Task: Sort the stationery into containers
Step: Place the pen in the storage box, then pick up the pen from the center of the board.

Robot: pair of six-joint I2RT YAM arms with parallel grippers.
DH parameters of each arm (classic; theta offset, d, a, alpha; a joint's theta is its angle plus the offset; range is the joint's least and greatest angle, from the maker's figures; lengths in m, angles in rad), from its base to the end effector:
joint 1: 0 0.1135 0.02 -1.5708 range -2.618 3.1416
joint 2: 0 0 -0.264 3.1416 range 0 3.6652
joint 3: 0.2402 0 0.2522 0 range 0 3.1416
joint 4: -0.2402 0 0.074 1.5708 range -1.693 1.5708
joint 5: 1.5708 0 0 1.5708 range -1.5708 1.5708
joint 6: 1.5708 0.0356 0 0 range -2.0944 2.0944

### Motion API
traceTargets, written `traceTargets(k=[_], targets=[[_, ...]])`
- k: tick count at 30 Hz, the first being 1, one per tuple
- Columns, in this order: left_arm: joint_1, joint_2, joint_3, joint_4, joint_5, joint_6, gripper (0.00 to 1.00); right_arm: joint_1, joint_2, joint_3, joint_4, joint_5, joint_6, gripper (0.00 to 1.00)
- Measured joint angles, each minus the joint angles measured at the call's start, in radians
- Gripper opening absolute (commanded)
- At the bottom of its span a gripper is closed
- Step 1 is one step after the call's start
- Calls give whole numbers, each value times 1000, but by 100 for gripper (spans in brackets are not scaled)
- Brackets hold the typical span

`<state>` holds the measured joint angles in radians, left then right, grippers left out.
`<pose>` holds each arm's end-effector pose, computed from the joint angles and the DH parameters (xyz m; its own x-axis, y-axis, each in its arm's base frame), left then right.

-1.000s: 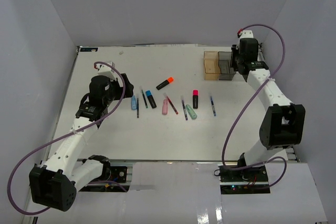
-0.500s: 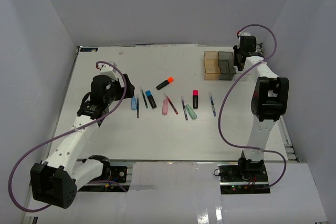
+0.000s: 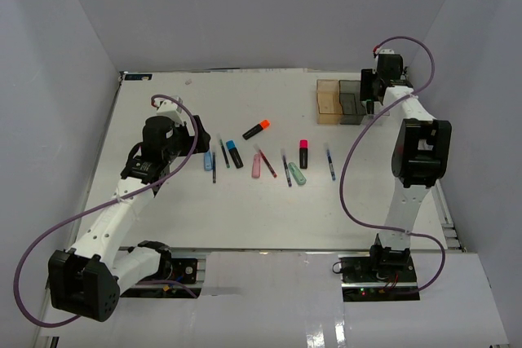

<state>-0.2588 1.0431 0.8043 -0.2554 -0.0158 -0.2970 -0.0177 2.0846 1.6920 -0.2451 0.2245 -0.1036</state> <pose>0.2280 -0.0598 0.2900 -0.5094 -0.1678 -0.8440 0.0977 0.9632 -0.2505 0.4862 -0.0165 0.2404 -0.6123 -0.0900 -0.7855 0.1335 0.9675 -0.2149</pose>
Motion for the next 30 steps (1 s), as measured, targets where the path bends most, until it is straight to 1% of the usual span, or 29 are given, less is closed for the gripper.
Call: traceTargets(k=[3, 7, 9, 11, 14, 17, 20, 25, 30], targets=[[1, 0, 0, 0, 2, 0, 98, 7, -53, -47, -12, -18, 23, 74], [2, 0, 0, 0, 2, 0, 98, 69, -232, -196, -30, -22, 79, 75], [2, -1, 0, -1, 1, 0, 98, 140, -327, -264, -36, -5, 119, 76], [2, -2, 0, -2, 1, 0, 98, 237, -411, -333, -30, 17, 163, 77], [2, -3, 0, -3, 1, -1, 98, 395, -477, -427, -15, 39, 241, 77], [2, -5, 0, -3, 0, -1, 98, 498, -483, -531, -9, 39, 326, 77], [2, -5, 0, -3, -2, -1, 98, 538, -447, -608, -14, 39, 401, 77], [3, -5, 0, -3, -3, -1, 98, 584, -345, -615, -15, 60, 472, 75], [2, -5, 0, -3, -5, -1, 98, 604, -285, -613, -3, 70, 498, 71]])
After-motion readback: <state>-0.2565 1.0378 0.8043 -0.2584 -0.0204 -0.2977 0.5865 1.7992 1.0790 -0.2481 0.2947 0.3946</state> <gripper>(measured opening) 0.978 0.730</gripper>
